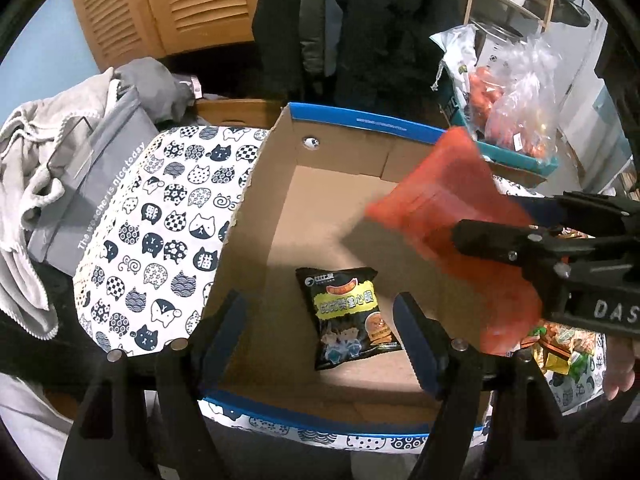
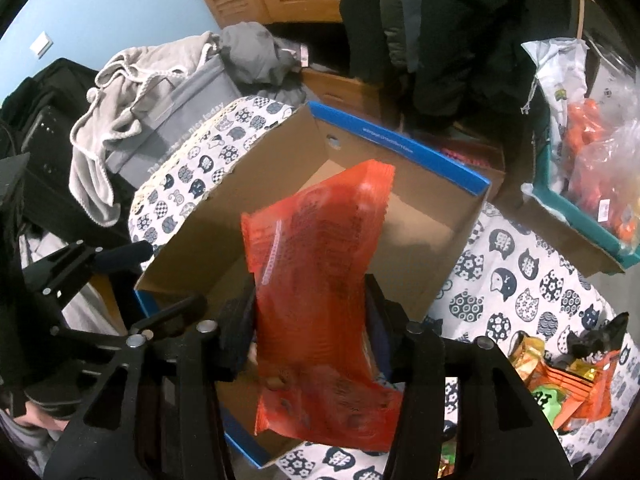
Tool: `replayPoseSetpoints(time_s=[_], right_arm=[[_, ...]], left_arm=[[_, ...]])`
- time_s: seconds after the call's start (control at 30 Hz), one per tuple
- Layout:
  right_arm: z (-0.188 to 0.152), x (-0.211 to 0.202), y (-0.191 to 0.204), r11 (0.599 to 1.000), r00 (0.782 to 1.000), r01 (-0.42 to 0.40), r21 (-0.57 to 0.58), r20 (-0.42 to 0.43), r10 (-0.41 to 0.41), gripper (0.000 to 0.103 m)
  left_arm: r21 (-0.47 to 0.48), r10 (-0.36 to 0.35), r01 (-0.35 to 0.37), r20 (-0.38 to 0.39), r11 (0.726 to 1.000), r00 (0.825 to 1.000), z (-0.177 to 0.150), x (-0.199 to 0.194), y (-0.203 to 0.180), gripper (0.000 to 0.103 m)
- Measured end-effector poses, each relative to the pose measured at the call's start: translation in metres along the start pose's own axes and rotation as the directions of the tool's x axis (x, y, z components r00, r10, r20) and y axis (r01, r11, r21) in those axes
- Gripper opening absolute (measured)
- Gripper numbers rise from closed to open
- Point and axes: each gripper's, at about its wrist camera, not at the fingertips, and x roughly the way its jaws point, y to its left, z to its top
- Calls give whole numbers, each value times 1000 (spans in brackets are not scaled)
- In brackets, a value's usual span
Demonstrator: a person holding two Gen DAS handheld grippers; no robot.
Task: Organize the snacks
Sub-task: 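Release the black bag into the box while the right tool drops the orange bag in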
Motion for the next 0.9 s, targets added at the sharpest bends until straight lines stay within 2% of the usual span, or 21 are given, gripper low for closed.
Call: replayPoseSetpoints(time_s=[0.13,0.37,0.7,0.9], right_arm=[[-2,-9,-3,1000,1000,15,-1,26,-15,69],[-11,-33,-22,998,996,62,32,65,-64,80],[-38,-64,-50,988,986,147,53,75,-150,81],[-58,-84,-72,980,980,177,87,79,-184,81]], left_arm=[[8,-10,10,4,1000,1000,2,-3,-6,77],[30,-31,30,18,999,999,4,-7,-21,77],[59,-97,97,2,994,995,8,-8,-53,77],[100,-107,106,5,989,994,9,-11,-78,77]])
